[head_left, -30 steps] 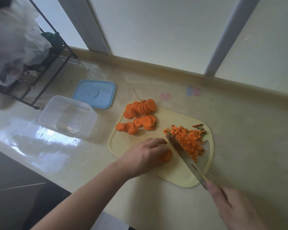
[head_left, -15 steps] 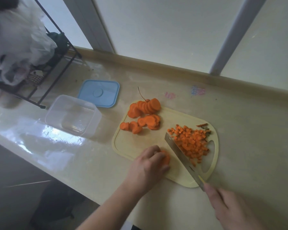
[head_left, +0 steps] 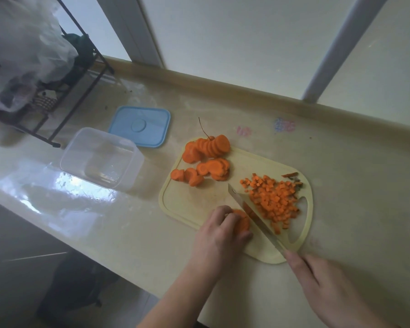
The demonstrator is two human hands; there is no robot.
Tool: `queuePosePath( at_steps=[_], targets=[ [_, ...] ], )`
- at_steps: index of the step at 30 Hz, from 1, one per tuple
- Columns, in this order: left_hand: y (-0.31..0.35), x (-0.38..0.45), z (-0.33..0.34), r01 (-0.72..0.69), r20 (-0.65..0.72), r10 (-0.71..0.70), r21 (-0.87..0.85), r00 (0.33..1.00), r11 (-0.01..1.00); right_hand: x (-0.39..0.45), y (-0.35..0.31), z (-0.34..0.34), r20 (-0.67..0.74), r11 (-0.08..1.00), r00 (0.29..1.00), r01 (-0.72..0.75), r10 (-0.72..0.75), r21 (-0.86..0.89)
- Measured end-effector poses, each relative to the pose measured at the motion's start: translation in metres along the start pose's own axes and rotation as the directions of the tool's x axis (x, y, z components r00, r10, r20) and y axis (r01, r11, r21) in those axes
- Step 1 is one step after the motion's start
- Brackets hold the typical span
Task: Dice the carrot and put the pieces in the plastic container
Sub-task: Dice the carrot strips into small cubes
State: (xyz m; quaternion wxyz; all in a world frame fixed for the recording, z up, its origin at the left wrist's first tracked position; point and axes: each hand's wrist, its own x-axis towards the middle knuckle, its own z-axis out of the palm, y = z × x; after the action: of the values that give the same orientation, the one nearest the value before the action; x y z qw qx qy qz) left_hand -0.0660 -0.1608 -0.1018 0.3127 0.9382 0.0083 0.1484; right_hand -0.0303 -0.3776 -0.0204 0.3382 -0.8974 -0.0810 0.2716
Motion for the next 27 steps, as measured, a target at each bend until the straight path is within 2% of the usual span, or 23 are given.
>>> queuePosePath(
  at_steps=[5,7,10,14,21,27],
  targets=[
    [-0.001,0.006,-0.008,-0.087,-0.009,0.089,0.095,0.996,0.992,-0.009,-0.006,-0.001,-0.038,0.999,0.999,0.008,-0.006,0.054],
    [0.001,0.009,-0.009,-0.181,-0.029,0.184,0.083,0.983,0.980,-0.011,-0.004,0.000,-0.042,0.999,0.999,-0.012,0.013,0.036],
    [-0.003,0.008,-0.008,-0.285,0.019,0.285,0.025,0.958,0.958,-0.014,-0.002,0.001,-0.013,0.999,0.999,-0.035,0.035,0.008],
    [-0.010,0.006,-0.004,-0.301,0.056,0.302,-0.023,0.952,0.953,-0.016,0.004,0.002,0.010,0.998,0.998,-0.059,0.060,-0.036],
    [-0.015,0.006,-0.003,-0.298,0.027,0.301,-0.086,0.953,0.951,-0.022,0.007,0.005,0.031,0.981,0.992,-0.120,0.125,-0.150],
    [-0.018,0.008,-0.001,-0.294,0.013,0.298,-0.122,0.954,0.948,-0.001,0.003,0.016,0.039,0.990,0.999,-0.002,0.008,-0.142]
  ],
)
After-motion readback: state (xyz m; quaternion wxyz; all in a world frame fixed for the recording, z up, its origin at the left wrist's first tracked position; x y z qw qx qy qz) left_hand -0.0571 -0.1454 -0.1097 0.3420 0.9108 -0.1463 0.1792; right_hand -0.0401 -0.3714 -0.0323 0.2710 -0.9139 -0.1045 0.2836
